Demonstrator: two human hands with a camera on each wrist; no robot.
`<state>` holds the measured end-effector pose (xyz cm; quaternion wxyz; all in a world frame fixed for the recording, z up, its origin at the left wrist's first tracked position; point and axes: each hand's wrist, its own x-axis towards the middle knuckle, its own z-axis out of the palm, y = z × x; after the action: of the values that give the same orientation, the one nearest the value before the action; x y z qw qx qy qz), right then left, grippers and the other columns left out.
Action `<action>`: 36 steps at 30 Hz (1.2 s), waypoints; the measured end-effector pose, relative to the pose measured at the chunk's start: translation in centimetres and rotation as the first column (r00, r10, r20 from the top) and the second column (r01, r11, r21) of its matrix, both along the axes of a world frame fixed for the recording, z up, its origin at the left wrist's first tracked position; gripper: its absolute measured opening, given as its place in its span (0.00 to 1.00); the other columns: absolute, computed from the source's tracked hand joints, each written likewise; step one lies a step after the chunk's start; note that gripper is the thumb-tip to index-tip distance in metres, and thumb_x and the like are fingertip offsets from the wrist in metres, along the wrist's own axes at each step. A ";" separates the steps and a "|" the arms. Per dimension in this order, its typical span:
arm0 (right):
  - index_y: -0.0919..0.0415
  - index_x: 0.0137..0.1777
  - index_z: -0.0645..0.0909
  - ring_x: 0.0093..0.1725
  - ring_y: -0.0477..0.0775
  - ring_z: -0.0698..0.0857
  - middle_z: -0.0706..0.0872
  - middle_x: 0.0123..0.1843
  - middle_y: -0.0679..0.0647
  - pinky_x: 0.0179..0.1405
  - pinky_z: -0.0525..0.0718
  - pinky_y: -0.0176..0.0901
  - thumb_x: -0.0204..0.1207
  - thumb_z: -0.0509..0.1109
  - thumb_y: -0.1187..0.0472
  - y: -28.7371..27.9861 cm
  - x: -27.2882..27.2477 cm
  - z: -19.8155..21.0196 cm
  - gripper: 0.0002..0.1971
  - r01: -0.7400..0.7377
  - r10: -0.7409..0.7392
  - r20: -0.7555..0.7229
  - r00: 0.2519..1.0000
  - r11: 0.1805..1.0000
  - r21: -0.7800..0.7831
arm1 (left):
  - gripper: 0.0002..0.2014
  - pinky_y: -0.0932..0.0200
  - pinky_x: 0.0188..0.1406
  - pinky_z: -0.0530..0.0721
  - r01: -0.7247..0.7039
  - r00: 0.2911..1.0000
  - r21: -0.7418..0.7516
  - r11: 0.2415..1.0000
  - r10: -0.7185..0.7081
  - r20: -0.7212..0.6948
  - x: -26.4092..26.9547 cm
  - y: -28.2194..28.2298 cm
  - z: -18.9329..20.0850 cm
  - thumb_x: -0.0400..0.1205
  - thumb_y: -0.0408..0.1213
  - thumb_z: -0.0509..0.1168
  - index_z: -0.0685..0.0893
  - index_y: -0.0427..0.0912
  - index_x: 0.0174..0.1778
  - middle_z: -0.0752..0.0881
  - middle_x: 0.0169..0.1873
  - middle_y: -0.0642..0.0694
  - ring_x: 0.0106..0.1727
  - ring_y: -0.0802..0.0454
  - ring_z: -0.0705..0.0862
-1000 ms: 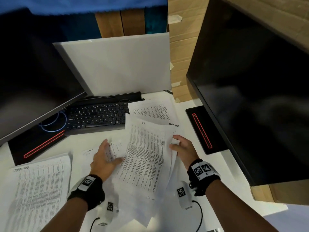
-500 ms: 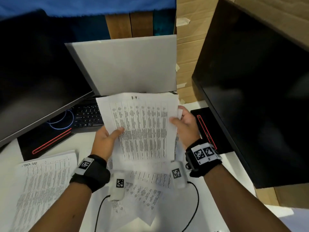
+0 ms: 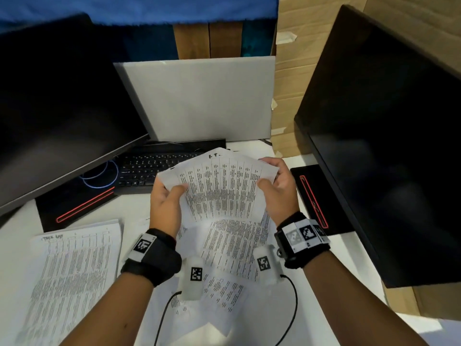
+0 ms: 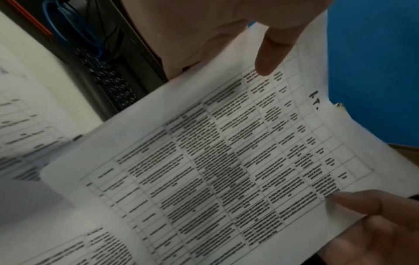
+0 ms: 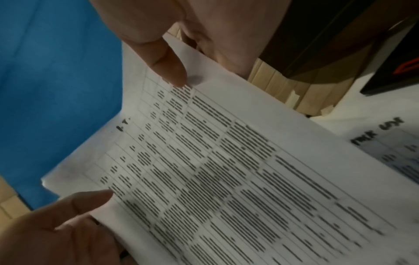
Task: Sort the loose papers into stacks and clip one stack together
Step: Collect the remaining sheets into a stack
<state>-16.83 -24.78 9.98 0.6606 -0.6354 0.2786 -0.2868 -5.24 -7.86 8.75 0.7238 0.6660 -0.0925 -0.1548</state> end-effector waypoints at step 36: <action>0.66 0.63 0.79 0.62 0.60 0.80 0.80 0.62 0.56 0.52 0.79 0.40 0.77 0.65 0.61 0.2 -3.6 -11.4 0.16 0.129 -0.177 -0.726 0.664 0.984 -0.122 | 0.22 0.40 0.78 0.67 0.266 0.881 0.869 0.417 -0.472 -0.043 -2.8 -1.3 -12.0 0.82 0.44 0.64 0.76 0.42 0.72 0.68 0.79 0.37 0.78 0.36 0.66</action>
<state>-20.43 -24.55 -1.40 0.4474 -0.6907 0.5637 -0.0705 -8.04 -9.13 -3.25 0.2327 0.9086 -0.2237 -0.2651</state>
